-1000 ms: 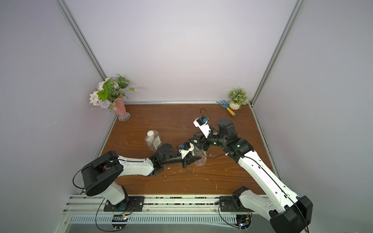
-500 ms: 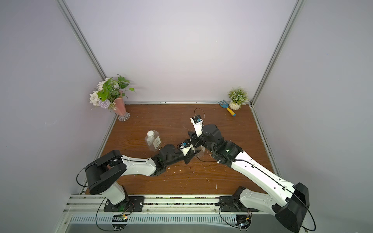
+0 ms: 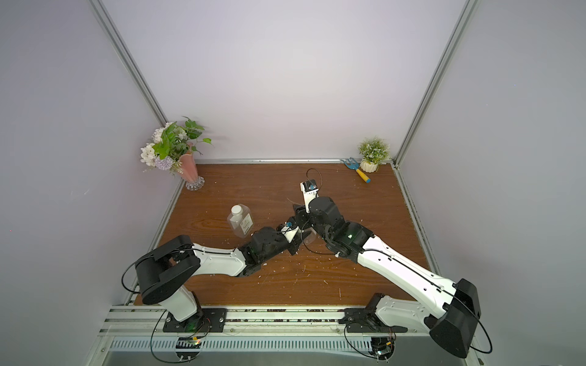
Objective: Screw on the bottle caps
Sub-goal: Screw the bottle cap onto the plastic bottle, then place the plastic bottle at the center of the board.
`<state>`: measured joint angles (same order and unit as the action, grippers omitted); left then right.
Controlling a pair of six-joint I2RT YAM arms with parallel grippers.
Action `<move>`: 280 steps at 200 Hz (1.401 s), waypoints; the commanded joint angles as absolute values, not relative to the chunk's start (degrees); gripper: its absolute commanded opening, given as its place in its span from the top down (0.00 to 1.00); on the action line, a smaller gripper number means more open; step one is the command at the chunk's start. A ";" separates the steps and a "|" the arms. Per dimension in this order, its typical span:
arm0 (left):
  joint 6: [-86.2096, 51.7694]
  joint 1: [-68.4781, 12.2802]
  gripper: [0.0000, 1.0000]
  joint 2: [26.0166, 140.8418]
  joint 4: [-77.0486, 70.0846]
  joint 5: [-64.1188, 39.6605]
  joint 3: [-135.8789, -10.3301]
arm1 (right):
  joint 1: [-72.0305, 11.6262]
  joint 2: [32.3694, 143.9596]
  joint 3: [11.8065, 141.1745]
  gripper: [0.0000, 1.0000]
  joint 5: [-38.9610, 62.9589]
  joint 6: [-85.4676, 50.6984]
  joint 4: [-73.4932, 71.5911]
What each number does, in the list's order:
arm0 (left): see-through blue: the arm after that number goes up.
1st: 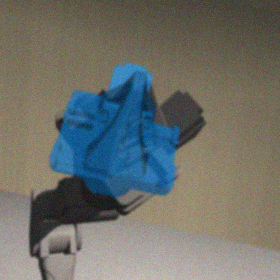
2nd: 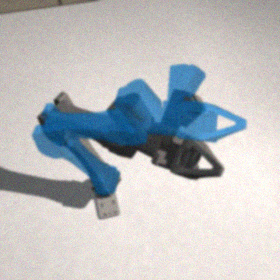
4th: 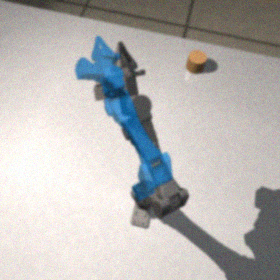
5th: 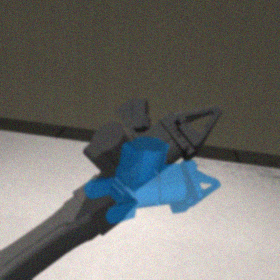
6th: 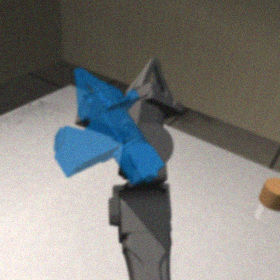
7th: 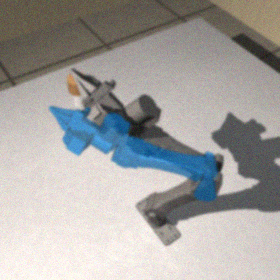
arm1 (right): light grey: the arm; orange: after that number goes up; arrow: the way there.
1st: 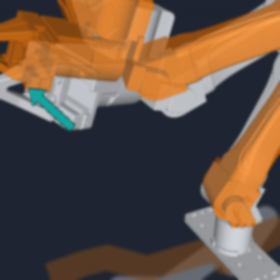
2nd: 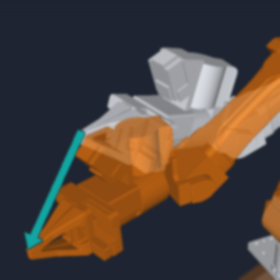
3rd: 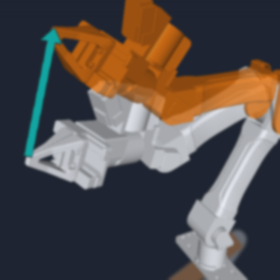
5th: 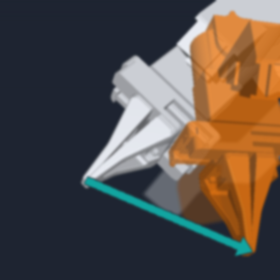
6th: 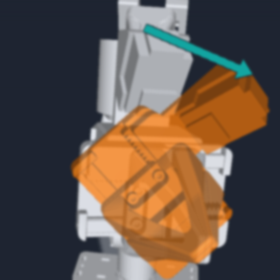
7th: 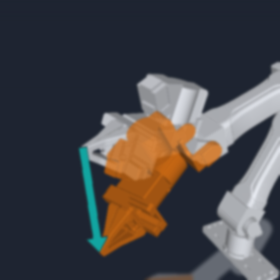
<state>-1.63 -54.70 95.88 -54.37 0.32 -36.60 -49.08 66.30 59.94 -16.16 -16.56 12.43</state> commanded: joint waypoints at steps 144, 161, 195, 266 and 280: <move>-1.91 -52.04 0.98 105.71 -76.84 9.81 -27.63 | -27.71 57.52 51.67 0.00 5.61 -13.01 1.81; -2.10 -52.03 0.94 107.44 -80.98 10.36 -26.41 | -25.99 56.50 48.00 0.01 2.18 -13.81 -1.55; -2.58 -52.08 0.75 110.53 -88.63 11.23 -24.44 | -23.01 55.56 42.48 0.00 -2.99 -14.83 -6.00; -2.45 -52.89 0.31 104.88 -86.40 10.65 -21.53 | -17.22 56.27 35.18 0.00 -13.19 -17.49 -12.73; -2.41 -54.03 0.24 101.64 -84.32 11.73 -20.64 | -15.78 58.13 34.48 0.01 -14.42 -17.48 -13.68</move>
